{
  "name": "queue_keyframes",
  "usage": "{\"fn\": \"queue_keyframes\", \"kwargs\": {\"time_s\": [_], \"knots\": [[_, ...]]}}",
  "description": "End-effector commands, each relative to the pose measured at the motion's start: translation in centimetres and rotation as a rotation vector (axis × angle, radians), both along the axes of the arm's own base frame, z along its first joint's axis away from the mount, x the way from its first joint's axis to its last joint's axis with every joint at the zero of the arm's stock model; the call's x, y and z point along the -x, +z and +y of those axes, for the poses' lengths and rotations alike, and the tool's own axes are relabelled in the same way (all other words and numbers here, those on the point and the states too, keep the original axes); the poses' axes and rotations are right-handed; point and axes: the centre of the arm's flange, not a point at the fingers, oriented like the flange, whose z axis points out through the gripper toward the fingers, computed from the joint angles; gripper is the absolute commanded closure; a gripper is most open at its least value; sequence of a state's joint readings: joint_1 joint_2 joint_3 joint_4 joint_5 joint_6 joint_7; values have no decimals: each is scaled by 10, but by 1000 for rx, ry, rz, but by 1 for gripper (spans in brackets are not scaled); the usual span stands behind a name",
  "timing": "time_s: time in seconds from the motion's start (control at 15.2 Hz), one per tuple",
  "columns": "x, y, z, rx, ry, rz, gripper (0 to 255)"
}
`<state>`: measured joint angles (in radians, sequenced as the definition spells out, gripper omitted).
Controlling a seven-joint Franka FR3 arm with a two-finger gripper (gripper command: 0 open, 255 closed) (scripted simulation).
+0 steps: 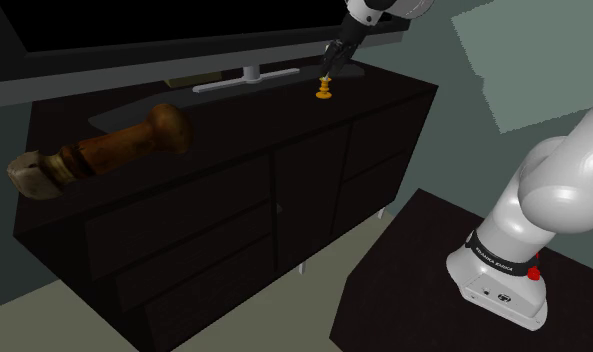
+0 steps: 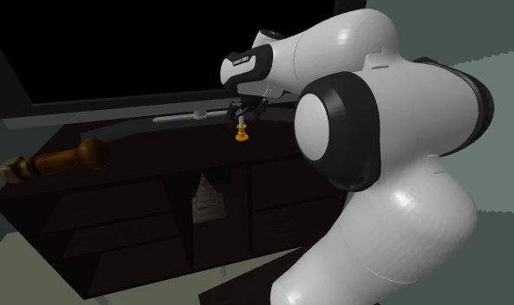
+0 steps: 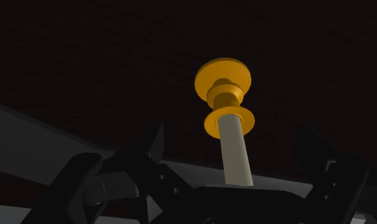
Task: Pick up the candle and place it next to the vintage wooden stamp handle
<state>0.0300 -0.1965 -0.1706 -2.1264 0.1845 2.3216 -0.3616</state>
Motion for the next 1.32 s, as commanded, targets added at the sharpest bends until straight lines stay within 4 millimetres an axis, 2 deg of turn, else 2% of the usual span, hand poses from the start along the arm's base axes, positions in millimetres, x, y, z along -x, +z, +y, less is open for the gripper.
{"fn": "queue_keyframes", "kwargs": {"time_s": [0.0, 0.07, 0.59, 0.66, 1.25], "knots": [[-5, -10, 3, 0, 0, -1, 0], [-8, -18, 4, 0, 0, -1, 0], [-8, -18, 4, 0, 0, -1, 0], [-8, -18, 4, 0, 0, -1, 255], [-8, -18, 4, 0, 0, -1, 255]]}}
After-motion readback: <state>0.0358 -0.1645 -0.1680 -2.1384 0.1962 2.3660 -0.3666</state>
